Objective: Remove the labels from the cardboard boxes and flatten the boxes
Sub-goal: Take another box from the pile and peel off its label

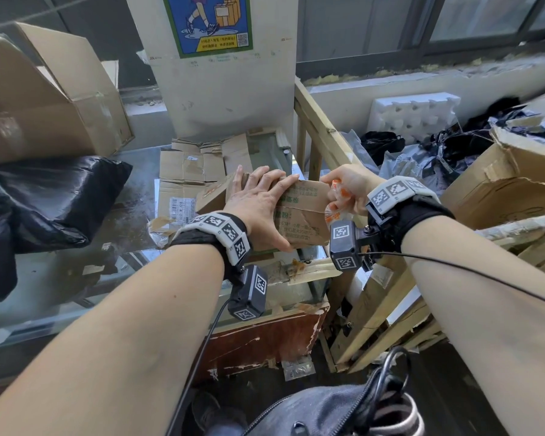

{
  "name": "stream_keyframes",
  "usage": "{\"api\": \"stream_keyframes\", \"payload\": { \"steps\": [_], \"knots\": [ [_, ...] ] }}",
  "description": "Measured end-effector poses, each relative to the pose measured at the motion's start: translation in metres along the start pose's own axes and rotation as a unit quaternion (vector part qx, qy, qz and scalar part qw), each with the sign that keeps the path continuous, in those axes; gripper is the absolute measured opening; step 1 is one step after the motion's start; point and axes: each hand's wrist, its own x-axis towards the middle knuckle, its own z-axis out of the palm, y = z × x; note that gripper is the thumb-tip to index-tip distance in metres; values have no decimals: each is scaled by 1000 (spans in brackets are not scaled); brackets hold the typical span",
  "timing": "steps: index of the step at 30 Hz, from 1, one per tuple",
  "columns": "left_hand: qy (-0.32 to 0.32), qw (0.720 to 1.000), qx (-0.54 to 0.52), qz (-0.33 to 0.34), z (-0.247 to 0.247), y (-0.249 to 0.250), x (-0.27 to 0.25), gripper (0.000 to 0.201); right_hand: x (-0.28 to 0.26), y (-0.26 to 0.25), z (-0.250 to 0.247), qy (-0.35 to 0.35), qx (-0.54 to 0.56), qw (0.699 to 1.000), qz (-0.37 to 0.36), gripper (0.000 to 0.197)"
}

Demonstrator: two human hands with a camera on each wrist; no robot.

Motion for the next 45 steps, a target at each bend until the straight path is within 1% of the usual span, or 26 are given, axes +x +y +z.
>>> {"api": "stream_keyframes", "payload": {
  "steps": [3, 5, 10, 14, 19, 25, 30, 36, 39, 45],
  "knots": [
    [2, 1000, 0, 3, 0, -1, -1, 129, 0, 3, -4, -34, 54, 998, 22, 30],
    [3, 1000, -1, 5, 0, -1, -1, 129, 1, 5, -5, -39, 66, 997, 26, 29],
    [3, 1000, -10, 8, -2, -3, 0, 128, 3, 4, -3, 11, -9, 1000, 16, 17],
    [-2, 1000, -9, 9, -3, -4, 0, 128, 4, 3, -4, 16, -36, 999, 22, 15],
    [-3, 1000, -10, 8, -3, -4, 0, 128, 4, 3, -2, 19, -75, 997, 18, 23],
    [-4, 1000, -12, 11, -3, -5, 2, 127, 3, 0, 1, 21, -92, 996, -2, 9],
    [-2, 1000, -14, 12, -2, -6, 2, 127, 0, -2, 4, 27, -136, 990, -6, 13],
    [-5, 1000, -12, 12, 0, -8, 3, 128, -3, -4, 6, 31, -167, 985, 9, 13],
    [-6, 1000, -13, 11, 0, -9, 4, 128, -5, -6, 9, 36, -192, 981, 3, 11],
    [-7, 1000, -14, 12, -1, -9, 3, 128, -7, 0, 6, 28, -152, 988, 23, 11]
  ]
}}
